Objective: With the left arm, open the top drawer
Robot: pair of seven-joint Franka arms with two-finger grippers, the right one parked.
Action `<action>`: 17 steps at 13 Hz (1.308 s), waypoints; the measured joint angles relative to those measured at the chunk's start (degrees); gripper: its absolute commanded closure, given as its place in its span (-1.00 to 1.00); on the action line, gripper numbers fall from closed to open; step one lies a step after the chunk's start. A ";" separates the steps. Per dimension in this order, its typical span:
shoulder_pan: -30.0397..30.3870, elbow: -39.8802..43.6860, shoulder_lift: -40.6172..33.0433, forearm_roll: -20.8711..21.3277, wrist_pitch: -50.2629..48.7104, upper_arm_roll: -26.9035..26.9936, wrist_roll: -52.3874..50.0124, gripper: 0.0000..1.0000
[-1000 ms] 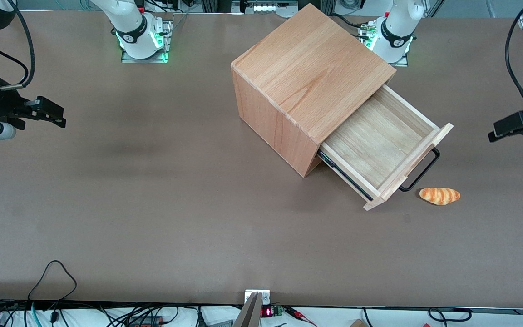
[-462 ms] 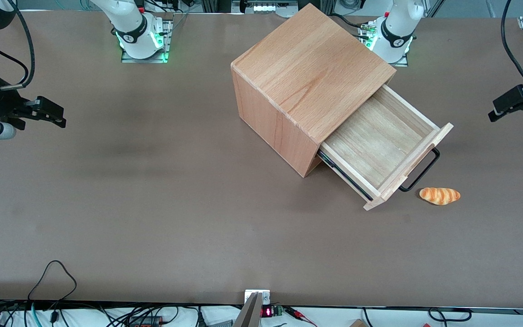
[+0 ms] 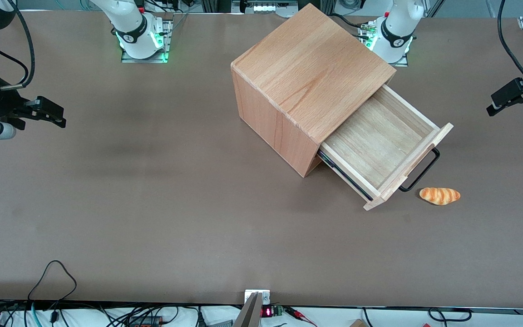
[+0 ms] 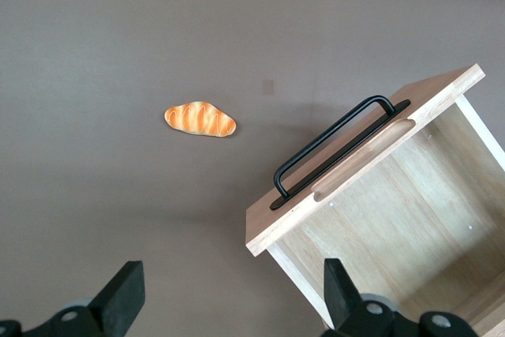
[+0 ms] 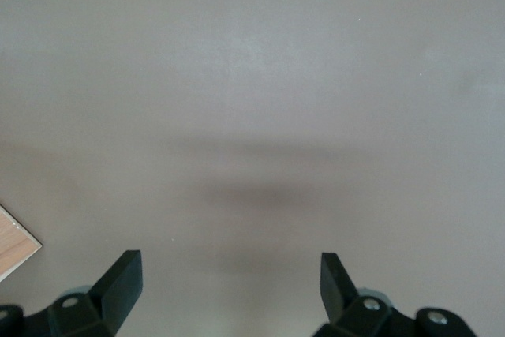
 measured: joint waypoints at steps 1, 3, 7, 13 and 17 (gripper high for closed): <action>0.17 -0.08 0.00 0.00 0.52 -0.38 -0.04 -1.00; 0.33 -0.14 0.01 0.91 0.91 -1.02 -0.12 -1.00; 0.57 -0.15 0.01 2.52 0.98 -2.61 -1.67 -1.00; 0.55 -0.16 0.55 2.51 0.98 -3.19 -3.47 -1.00; -1.48 -0.19 1.05 2.49 0.96 -3.67 -2.82 -1.00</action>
